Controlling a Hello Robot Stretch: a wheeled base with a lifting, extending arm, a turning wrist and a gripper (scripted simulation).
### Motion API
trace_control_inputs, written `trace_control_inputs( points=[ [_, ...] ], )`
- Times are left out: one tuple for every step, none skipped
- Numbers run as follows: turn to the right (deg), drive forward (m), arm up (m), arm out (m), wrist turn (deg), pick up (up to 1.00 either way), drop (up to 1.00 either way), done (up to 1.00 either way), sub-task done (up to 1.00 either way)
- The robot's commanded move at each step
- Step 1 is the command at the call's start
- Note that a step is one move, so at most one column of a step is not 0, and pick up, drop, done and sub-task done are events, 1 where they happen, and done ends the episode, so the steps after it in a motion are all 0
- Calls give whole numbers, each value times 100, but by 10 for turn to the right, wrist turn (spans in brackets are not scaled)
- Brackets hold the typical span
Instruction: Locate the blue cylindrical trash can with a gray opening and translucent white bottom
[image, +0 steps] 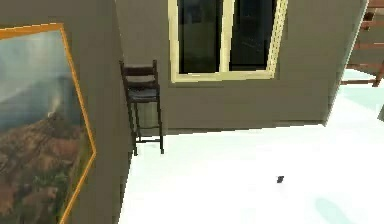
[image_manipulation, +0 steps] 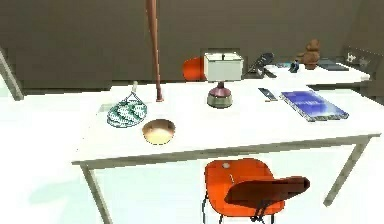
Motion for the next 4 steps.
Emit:
trace_control_inputs(
  points=[
    [240,0,0,0,0,0,0,0,0],
    [0,75,0,0,0,0,0,0,0],
    [180,0,0,0,0,0,0,0,0],
    [0,25,0,0,0,0,0,0,0]
  ],
)
